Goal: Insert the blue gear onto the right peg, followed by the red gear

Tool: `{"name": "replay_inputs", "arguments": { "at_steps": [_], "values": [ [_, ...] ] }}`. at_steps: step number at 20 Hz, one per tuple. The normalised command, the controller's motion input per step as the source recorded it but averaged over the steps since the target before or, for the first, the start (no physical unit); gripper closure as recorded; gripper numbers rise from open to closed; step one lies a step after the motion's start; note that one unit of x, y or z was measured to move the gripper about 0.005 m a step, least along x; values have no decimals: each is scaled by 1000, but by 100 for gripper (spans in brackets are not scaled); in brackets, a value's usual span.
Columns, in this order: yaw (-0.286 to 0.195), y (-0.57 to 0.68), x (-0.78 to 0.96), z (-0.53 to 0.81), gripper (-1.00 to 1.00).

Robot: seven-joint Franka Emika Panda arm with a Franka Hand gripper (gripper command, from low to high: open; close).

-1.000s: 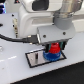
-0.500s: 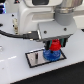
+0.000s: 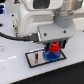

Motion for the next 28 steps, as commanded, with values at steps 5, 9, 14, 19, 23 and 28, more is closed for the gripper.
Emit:
{"name": "replay_inputs", "arguments": {
  "at_steps": [5, 9, 14, 19, 23, 28],
  "values": [
    [0, -77, 198, -174, 100],
    [0, 37, 248, -218, 100],
    [0, 15, 182, -83, 100],
    [0, -32, 45, -221, -100],
    [0, -44, -18, -41, -100],
    [0, 8, 0, -104, -100]
  ]
}}
